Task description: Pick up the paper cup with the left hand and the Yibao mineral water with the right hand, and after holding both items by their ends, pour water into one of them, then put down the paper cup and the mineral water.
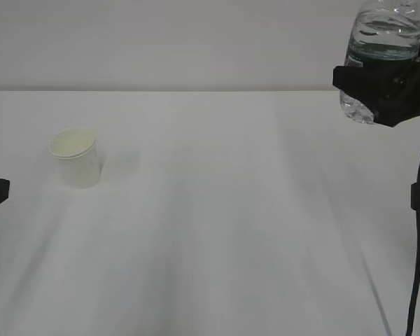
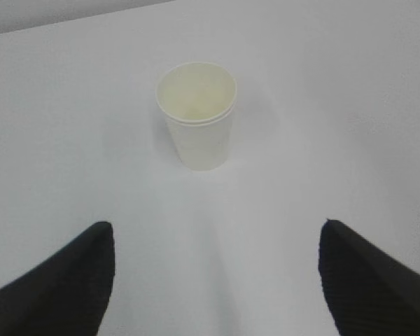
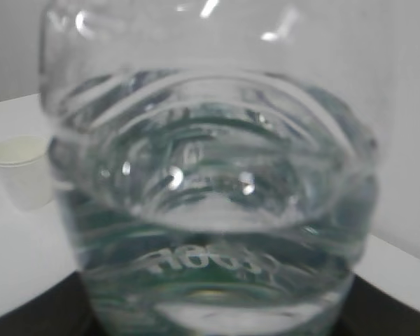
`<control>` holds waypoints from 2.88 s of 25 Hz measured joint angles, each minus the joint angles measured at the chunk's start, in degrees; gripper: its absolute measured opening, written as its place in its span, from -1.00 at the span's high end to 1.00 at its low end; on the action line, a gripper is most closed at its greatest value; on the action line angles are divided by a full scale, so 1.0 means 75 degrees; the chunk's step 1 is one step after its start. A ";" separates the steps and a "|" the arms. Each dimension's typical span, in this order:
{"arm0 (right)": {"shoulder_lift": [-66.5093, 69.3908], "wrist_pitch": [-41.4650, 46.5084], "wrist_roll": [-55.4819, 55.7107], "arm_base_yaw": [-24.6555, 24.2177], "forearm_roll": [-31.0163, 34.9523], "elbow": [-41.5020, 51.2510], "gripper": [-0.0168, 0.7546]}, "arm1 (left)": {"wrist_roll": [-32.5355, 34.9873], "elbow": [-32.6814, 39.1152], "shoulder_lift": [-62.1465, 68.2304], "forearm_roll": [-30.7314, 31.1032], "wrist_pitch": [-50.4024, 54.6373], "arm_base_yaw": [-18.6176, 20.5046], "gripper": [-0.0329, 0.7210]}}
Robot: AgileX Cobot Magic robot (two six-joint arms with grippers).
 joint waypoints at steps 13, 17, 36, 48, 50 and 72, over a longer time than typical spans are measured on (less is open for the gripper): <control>0.0000 -0.0144 0.0000 0.0000 -0.0250 0.0000 -0.09 | 0.0000 0.0644 0.0226 -0.0618 -0.1324 -0.0206 -0.74; -0.0005 -0.0191 0.0000 0.0000 -0.0292 0.0000 -0.08 | 0.0000 0.0971 0.0226 -0.0700 -0.1679 -0.0652 -0.72; -0.0017 -0.0224 0.0000 0.0000 -0.0533 0.0000 -0.08 | 0.0000 0.1534 0.1979 -0.0973 -0.3548 -0.0915 -0.66; -0.0017 -0.0257 0.0000 0.0000 -0.0790 0.0000 -0.08 | 0.0000 0.1534 0.2892 -0.0265 -0.6480 -0.0915 -0.66; -0.0017 -0.0257 0.0000 0.0000 -0.0861 0.0000 -0.08 | 0.0000 0.1534 0.3000 -0.0070 -0.7182 -0.0915 -0.66; -0.0017 -0.0372 0.0000 0.0000 -0.0974 0.0000 -0.08 | -0.1267 0.1520 0.4734 0.0185 -0.8525 -0.0915 -0.66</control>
